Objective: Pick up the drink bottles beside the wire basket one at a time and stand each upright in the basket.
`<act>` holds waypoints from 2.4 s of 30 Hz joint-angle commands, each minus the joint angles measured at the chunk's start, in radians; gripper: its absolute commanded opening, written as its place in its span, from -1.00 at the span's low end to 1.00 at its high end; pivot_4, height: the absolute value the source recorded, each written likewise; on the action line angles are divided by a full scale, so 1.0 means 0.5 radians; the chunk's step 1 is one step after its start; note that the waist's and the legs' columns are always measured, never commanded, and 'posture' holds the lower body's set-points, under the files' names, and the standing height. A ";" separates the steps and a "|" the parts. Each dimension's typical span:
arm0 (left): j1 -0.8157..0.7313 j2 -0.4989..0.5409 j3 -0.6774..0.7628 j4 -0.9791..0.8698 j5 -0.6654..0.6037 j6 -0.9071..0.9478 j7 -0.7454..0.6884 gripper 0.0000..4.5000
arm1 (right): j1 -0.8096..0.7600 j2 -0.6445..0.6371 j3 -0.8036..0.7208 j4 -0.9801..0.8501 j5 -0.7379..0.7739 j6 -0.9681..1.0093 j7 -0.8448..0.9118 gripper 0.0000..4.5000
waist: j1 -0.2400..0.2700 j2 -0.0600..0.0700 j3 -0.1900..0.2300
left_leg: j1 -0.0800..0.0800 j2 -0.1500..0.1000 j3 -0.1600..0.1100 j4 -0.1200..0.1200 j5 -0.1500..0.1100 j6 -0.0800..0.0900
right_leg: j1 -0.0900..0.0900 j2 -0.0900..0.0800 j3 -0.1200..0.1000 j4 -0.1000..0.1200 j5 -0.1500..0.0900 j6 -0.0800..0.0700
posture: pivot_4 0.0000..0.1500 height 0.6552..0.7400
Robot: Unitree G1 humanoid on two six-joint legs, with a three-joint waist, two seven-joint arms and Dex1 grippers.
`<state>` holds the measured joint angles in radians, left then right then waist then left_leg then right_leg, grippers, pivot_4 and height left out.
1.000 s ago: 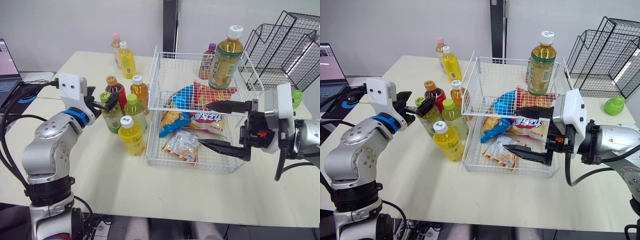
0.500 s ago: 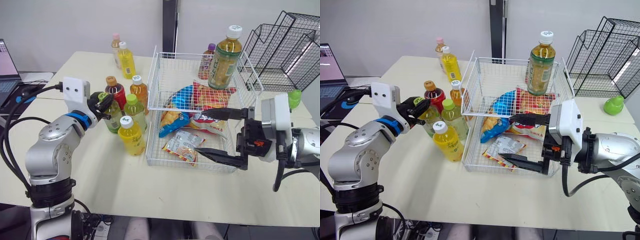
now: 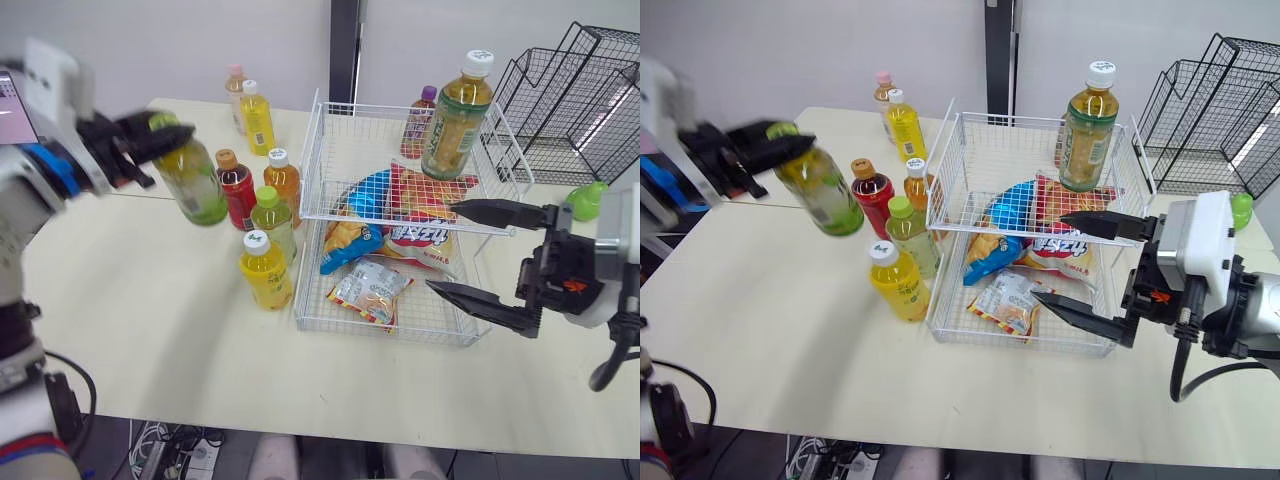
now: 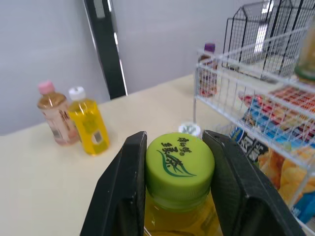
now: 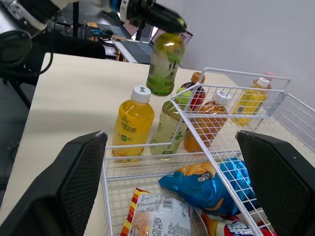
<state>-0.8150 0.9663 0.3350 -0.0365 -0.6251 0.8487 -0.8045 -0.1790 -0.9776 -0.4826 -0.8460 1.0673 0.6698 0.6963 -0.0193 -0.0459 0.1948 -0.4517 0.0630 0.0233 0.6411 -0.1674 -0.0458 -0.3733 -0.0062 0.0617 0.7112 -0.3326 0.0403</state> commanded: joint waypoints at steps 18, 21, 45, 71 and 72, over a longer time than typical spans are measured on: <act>-2.111 -0.751 -0.657 1.908 0.504 -0.457 -0.612 -0.40 | 1.056 -0.150 -0.881 -0.402 0.456 -0.493 -0.457 1.00 | 0.018 -0.002 0.001 | -0.005 -0.002 0.001 -0.001 0.000 0.000 | -0.001 0.003 0.002 -0.006 -0.005 0.009 | 1.00 0.55; -2.104 -0.931 -0.646 2.050 0.571 -0.627 -0.584 -0.40 | 1.243 -0.199 -0.932 -0.402 0.468 -0.650 -0.469 1.00 | 0.005 -0.002 0.001 | -0.005 -0.001 0.001 -0.002 0.000 0.000 | -0.002 0.004 0.002 -0.006 -0.005 0.009 | 1.00 0.55; -1.978 -1.492 -0.610 2.491 0.909 -1.140 -0.438 -0.40 | 0.929 -0.132 -0.547 -0.392 0.193 -0.548 -0.809 1.00 | -0.022 -0.002 0.003 | -0.009 -0.004 0.002 -0.006 0.000 0.000 | -0.004 0.004 0.005 -0.012 -0.001 0.007 | 1.00 0.55; -1.485 -0.660 -0.512 1.503 0.883 -0.619 -0.758 0.98 | 0.551 -0.090 -0.229 -0.067 0.023 -0.466 -0.521 1.00 | -0.032 0.001 0.001 | -0.001 -0.001 0.003 -0.004 0.000 0.000 | -0.002 0.005 0.005 0.000 0.001 0.002 | 1.00 0.55; -1.409 -0.596 -0.491 1.412 0.887 -0.620 -0.728 0.98 | 0.510 -0.084 -0.205 -0.032 0.021 -0.464 -0.512 1.00 | -0.033 0.001 0.001 | 0.000 -0.001 0.003 -0.003 0.000 0.000 | -0.002 0.005 0.005 0.001 0.001 0.002 | 1.00 0.55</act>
<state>-1.5174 0.6347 0.0573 0.7539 -0.1612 0.5281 -1.1878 0.0958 -1.0221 -0.5812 -0.8761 1.0814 0.4442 0.4306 -0.0360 -0.0453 0.1952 -0.4519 0.0626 0.0248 0.6400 -0.1673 -0.0460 -0.3742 -0.0039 0.0643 0.7122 -0.3318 0.0412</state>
